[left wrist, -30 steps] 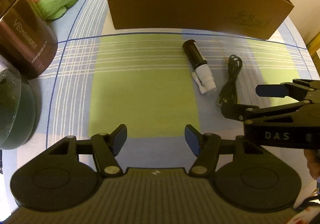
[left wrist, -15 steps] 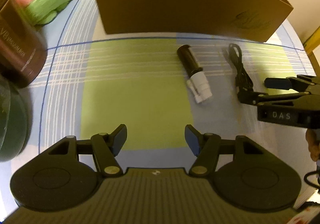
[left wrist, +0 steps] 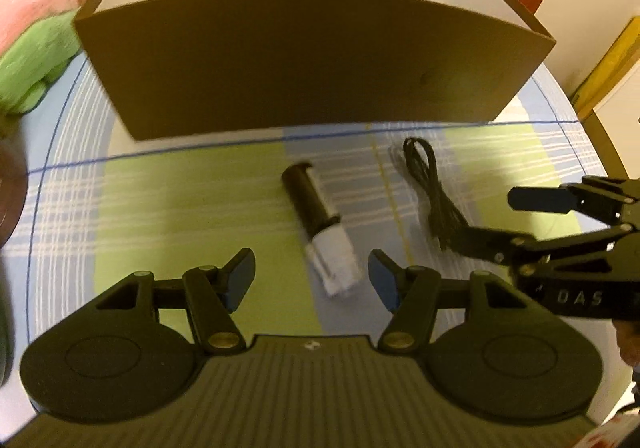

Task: Organize rigid objects
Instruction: 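Grasp the brown-capped white bottle with left tool while right grasps the black cable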

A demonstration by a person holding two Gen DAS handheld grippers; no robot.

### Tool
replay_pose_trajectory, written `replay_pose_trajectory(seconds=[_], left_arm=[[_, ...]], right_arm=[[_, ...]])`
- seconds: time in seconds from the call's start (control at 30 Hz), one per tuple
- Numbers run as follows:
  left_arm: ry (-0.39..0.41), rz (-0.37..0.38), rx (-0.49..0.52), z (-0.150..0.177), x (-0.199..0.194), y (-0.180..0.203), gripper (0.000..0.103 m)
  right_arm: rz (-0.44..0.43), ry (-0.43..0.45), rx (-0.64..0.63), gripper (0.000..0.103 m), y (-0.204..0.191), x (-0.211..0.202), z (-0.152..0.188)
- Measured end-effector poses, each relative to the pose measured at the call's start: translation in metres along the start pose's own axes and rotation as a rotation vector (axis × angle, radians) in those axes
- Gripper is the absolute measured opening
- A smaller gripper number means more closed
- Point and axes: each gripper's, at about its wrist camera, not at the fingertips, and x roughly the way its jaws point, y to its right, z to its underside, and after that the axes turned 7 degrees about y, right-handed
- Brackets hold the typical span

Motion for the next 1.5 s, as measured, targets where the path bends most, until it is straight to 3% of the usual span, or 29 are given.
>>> replay_pose_trajectory(seconds=[0.07, 0.2, 0.27, 0.43, 0.63, 0.8, 0.97, 1.33, 1.43, 1.5], left_arm=[[0.007, 0.006, 0.008, -0.005, 0.007, 0.001, 0.051], [0.012, 0.002, 0.043, -0.012, 0.020, 0.003, 0.048], [0.017, -0.001, 0.061, -0.015, 0.025, 0.005, 0.036], [0.015, 0.000, 0.081, -0.016, 0.031, 0.002, 0.021], [0.019, -0.054, 0.076, -0.014, 0.025, -0.016, 0.020], [0.010, -0.088, 0.051, -0.007, 0.016, -0.033, 0.020], [0.007, -0.093, 0.037, -0.001, 0.010, -0.042, 0.020], [0.023, -0.099, 0.085, -0.010, 0.024, -0.030, 0.020], [0.024, -0.102, 0.099, -0.010, 0.025, -0.027, 0.020], [0.027, -0.101, 0.104, -0.009, 0.025, -0.025, 0.020]], right_arm=[[0.006, 0.002, 0.014, 0.068, 0.001, 0.004, -0.002], [0.010, 0.000, 0.025, 0.061, 0.003, 0.014, -0.005], [0.014, 0.000, 0.024, 0.061, 0.003, 0.018, -0.006], [0.010, -0.002, 0.010, 0.057, -0.001, 0.028, -0.010], [0.018, -0.014, -0.010, 0.045, -0.005, 0.042, -0.014], [0.031, -0.006, -0.046, 0.041, -0.013, 0.048, -0.016], [0.065, 0.001, -0.108, 0.032, -0.020, 0.053, -0.016], [0.076, 0.004, -0.151, 0.029, -0.025, 0.055, -0.015], [0.057, 0.008, -0.168, 0.018, -0.028, 0.056, -0.013], [0.052, 0.007, -0.177, 0.017, -0.029, 0.056, -0.012]])
